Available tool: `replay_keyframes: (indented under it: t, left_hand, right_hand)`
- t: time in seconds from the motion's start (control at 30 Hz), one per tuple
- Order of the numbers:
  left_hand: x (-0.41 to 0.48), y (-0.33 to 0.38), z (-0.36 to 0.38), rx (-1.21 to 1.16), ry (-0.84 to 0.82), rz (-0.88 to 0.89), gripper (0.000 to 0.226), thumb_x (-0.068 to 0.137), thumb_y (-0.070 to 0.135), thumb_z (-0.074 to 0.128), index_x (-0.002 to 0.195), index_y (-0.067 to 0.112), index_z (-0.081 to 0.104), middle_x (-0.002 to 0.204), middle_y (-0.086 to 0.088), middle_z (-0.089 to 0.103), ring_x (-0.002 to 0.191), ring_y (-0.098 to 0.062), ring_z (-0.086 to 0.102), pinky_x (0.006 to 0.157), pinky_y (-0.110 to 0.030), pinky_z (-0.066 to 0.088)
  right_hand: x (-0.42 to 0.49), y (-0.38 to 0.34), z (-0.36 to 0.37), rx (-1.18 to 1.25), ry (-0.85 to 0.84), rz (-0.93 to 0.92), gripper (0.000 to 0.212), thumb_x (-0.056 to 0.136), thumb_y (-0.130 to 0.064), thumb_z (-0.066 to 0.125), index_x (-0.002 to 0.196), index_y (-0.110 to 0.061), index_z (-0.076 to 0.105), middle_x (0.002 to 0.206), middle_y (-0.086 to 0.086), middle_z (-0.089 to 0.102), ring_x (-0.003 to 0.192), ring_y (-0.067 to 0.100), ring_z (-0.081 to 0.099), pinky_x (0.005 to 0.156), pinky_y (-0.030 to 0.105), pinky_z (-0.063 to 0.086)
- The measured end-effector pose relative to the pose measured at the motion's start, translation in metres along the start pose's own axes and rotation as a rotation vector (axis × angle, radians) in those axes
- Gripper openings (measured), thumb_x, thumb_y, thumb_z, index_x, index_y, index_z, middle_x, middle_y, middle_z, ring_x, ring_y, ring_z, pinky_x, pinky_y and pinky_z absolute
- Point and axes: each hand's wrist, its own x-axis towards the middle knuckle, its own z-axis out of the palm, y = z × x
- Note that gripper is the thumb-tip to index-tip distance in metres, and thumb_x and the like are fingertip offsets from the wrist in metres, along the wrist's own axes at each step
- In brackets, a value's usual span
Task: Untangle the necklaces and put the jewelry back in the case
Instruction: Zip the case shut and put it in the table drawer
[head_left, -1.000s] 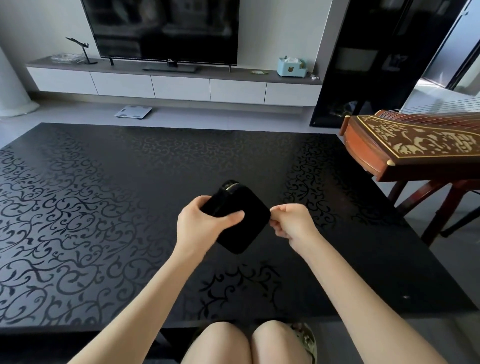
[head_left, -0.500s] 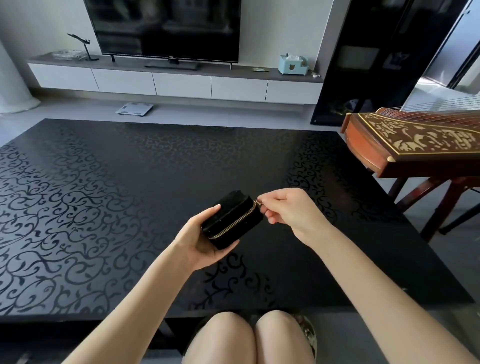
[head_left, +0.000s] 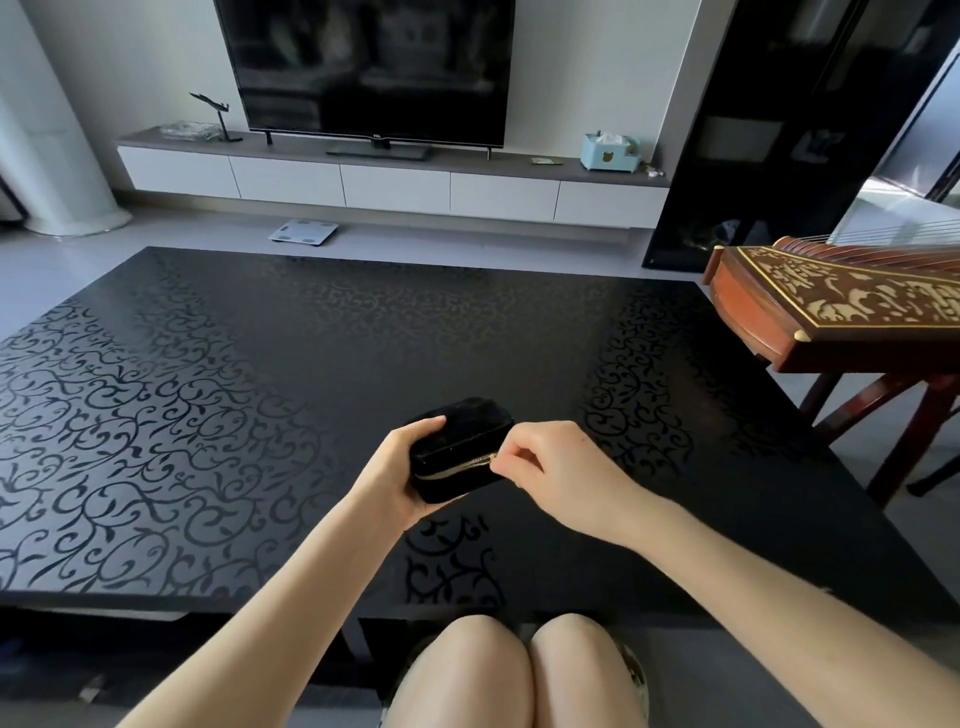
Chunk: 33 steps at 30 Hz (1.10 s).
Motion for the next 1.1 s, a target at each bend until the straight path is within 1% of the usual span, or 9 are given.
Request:
replay_keyframes:
  t: [0.13,0.27,0.43,0.53,0.7,0.77,0.87,0.97,1.1]
  left_hand:
    - [0.000,-0.009,0.015,0.002,0.117,0.116,0.055,0.074,0.032,0.074,0.118,0.011,0.048,0.105,-0.014,0.065,0.081,-0.026,0.068,0.055,-0.032,0.053]
    - [-0.013,-0.008,0.001,-0.018,0.154,0.140,0.058,0.076,0.028,0.075,0.117,0.015,0.036,0.108,-0.014,0.058,0.088,-0.028,0.065,0.070,-0.042,0.057]
    - [-0.034,-0.004,-0.054,0.007,0.170,0.187,0.059,0.074,0.026,0.078,0.117,0.016,0.039,0.111,-0.011,0.061,0.091,-0.028,0.066,0.068,-0.043,0.056]
    - [-0.053,-0.008,-0.081,0.081,0.134,0.214,0.036,0.076,0.027,0.075,0.099,0.022,0.048,0.108,-0.009,0.064,0.086,-0.024,0.066,0.063,-0.037,0.055]
    - [-0.089,-0.006,-0.168,0.146,-0.061,0.122,0.044,0.080,0.048,0.064,0.111,0.019,0.059,0.108,-0.013,0.069,0.090,-0.028,0.069,0.063,-0.034,0.056]
    - [-0.094,-0.008,-0.216,0.159,0.055,0.128,0.043,0.086,0.054,0.052,0.101,0.015,0.063,0.101,-0.018,0.069,0.089,-0.031,0.068,0.067,-0.035,0.057]
    - [-0.085,-0.036,-0.290,0.211,0.468,0.237,0.030,0.094,0.035,0.050,0.100,0.008,0.061,0.096,-0.017,0.065,0.078,-0.026,0.062,0.071,-0.032,0.052]
    - [-0.063,-0.081,-0.338,0.526,0.635,0.264,0.020,0.088,0.016,0.056,0.102,0.005,0.065,0.088,-0.011,0.066,0.079,-0.029,0.061,0.074,-0.035,0.049]
    - [-0.027,-0.128,-0.366,1.250,0.700,0.285,0.025,0.080,0.007,0.051,0.098,0.012,0.067,0.101,-0.008,0.068,0.098,-0.032,0.060,0.075,-0.031,0.045]
  right_hand:
    - [-0.001,-0.024,0.033,-0.052,0.025,-0.077,0.024,0.092,-0.022,0.055,0.073,-0.008,0.058,0.072,-0.001,0.060,0.063,0.011,0.054,0.058,0.021,0.041]
    - [-0.006,-0.029,0.046,-0.006,0.011,-0.083,0.020,0.090,-0.027,0.059,0.081,-0.011,0.067,0.074,-0.003,0.065,0.067,0.008,0.059,0.060,0.017,0.043]
    - [-0.005,-0.033,0.049,0.087,0.298,0.200,0.033,0.086,-0.050,0.055,0.094,-0.019,0.060,0.078,-0.006,0.064,0.074,0.008,0.060,0.071,0.024,0.047]
    - [0.005,-0.052,0.066,0.581,-0.066,0.471,0.055,0.084,-0.055,0.057,0.129,-0.027,0.041,0.106,-0.001,0.058,0.089,0.019,0.065,0.075,0.035,0.057]
    - [0.004,-0.089,0.122,0.945,-0.201,0.548,0.041,0.085,-0.031,0.065,0.121,-0.014,0.053,0.114,0.005,0.063,0.096,0.022,0.065,0.061,0.030,0.056]
    - [0.000,-0.098,0.144,1.039,-0.249,0.612,0.036,0.083,-0.029,0.066,0.114,-0.012,0.060,0.104,0.005,0.065,0.086,0.022,0.066,0.060,0.030,0.054]
    - [-0.009,-0.112,0.180,1.011,-0.400,0.730,0.026,0.078,-0.032,0.069,0.096,-0.014,0.065,0.080,0.004,0.065,0.065,0.022,0.062,0.062,0.031,0.049]
    - [-0.020,-0.118,0.211,0.932,-0.467,0.797,0.020,0.078,-0.032,0.068,0.082,-0.013,0.064,0.059,0.002,0.061,0.056,0.021,0.057,0.060,0.029,0.046]
    - [-0.025,-0.112,0.252,0.892,-0.467,0.872,0.019,0.079,-0.030,0.069,0.087,-0.014,0.066,0.058,-0.001,0.063,0.056,0.018,0.059,0.056,0.026,0.048]
